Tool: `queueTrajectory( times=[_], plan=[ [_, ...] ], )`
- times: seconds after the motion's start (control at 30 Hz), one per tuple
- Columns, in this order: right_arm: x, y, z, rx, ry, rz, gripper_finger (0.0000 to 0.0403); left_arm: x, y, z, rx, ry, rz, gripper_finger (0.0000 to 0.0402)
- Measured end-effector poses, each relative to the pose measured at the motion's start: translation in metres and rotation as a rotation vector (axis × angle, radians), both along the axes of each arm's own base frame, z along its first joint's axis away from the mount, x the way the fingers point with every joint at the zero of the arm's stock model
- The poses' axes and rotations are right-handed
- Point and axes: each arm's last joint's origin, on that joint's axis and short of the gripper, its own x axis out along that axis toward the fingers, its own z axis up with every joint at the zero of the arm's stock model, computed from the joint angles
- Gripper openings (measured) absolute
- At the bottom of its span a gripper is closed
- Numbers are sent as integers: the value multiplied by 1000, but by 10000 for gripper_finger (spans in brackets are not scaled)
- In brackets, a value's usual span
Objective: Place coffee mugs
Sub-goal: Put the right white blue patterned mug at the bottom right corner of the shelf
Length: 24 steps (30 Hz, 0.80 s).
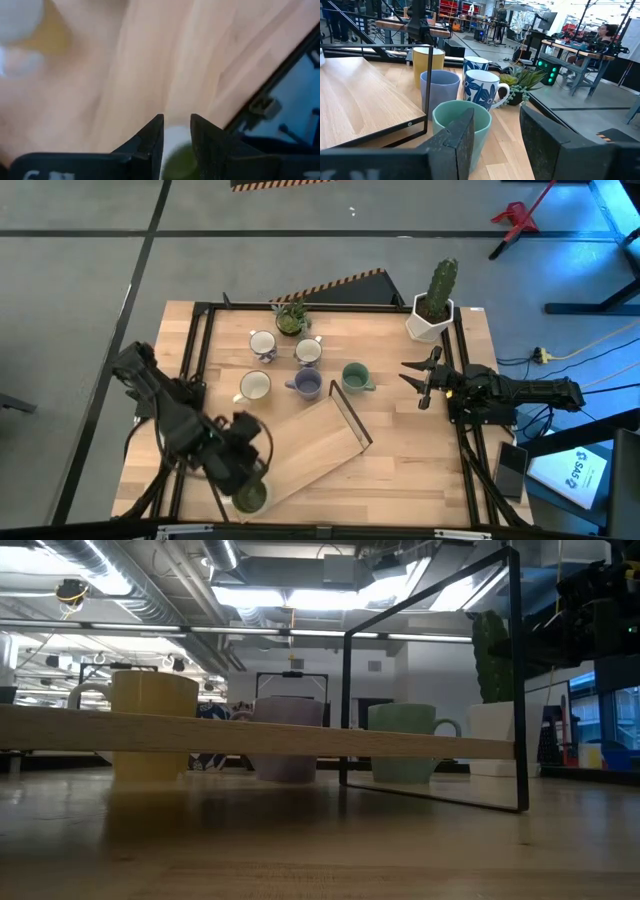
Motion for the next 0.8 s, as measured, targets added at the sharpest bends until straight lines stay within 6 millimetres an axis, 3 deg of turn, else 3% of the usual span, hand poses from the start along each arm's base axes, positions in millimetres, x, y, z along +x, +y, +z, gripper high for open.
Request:
queueTrajectory(
  times=[0.13, 0.5, 0.8],
  plan=[
    [0, 0, 0, 1, 0, 0, 143, 14, 36, 10, 57, -23, 7, 90],
    [0, 0, 0, -32, 9, 3, 143, 76, 135, 12, 205, -83, -108, 90],
    [0, 0, 0, -46, 13, 5, 143, 110, 216, -2, 268, -95, -180, 90]
  ],
)
